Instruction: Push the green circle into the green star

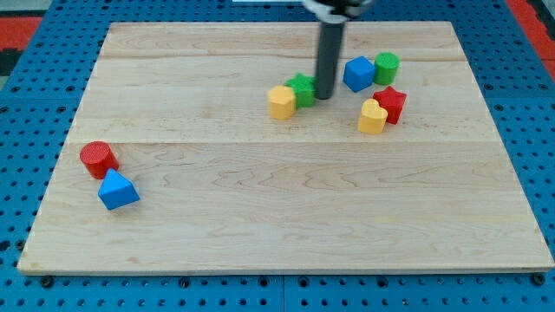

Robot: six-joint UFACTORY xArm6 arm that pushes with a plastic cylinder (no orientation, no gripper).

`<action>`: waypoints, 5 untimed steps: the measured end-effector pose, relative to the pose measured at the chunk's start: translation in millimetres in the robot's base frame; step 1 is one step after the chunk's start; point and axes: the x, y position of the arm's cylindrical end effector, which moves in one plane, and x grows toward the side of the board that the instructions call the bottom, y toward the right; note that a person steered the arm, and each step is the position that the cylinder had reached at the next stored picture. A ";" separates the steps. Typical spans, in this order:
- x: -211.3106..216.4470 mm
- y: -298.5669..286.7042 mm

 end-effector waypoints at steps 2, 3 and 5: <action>-99.2 43.6; -123.3 135.7; -132.8 173.5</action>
